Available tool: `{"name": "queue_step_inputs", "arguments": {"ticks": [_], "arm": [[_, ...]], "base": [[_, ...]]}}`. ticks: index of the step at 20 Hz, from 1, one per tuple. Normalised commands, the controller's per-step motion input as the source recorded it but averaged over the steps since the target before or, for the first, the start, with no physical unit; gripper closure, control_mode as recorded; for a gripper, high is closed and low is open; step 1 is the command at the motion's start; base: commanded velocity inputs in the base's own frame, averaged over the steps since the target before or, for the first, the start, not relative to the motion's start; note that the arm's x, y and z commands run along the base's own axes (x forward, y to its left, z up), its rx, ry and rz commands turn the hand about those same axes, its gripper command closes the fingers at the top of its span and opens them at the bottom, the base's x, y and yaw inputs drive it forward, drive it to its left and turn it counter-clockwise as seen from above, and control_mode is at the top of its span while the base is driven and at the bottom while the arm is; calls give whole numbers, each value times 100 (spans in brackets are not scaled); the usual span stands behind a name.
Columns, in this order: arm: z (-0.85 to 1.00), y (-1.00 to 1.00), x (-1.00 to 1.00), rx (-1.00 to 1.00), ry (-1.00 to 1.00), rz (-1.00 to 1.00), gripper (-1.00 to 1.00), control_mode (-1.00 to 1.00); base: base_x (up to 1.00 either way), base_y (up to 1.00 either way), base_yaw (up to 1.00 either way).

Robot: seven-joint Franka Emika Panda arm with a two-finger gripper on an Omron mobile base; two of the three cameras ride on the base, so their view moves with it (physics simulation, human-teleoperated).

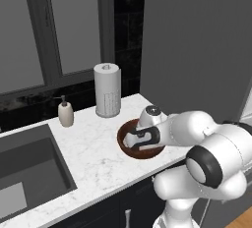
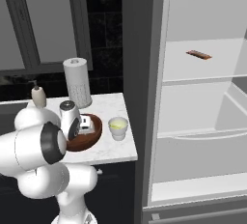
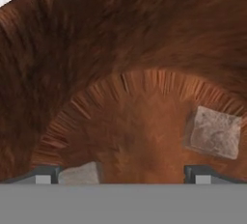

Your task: Grab a lemon wedge from the fridge and one ice cube from the ice bowl, and put them in the glass of lemonade.

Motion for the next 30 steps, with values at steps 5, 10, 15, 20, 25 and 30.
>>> {"name": "queue_step_inputs", "arguments": {"ticks": [5,10,15,20,25,30], "arm": [[0,0,-1,0,0,0,-100,-100],[0,-1,-5,0,0,0,-100,-100],[0,-13,-7,0,-1,0,-100,-100],[0,-1,-8,0,0,0,-100,-100],[0,1,0,0,0,0,-100,-100],[-16,0,1,0,0,0,-100,-100]], "base": [[0,0,0],[0,0,0],[0,0,0],[0,0,0],[0,0,0],[0,0,0]]}}
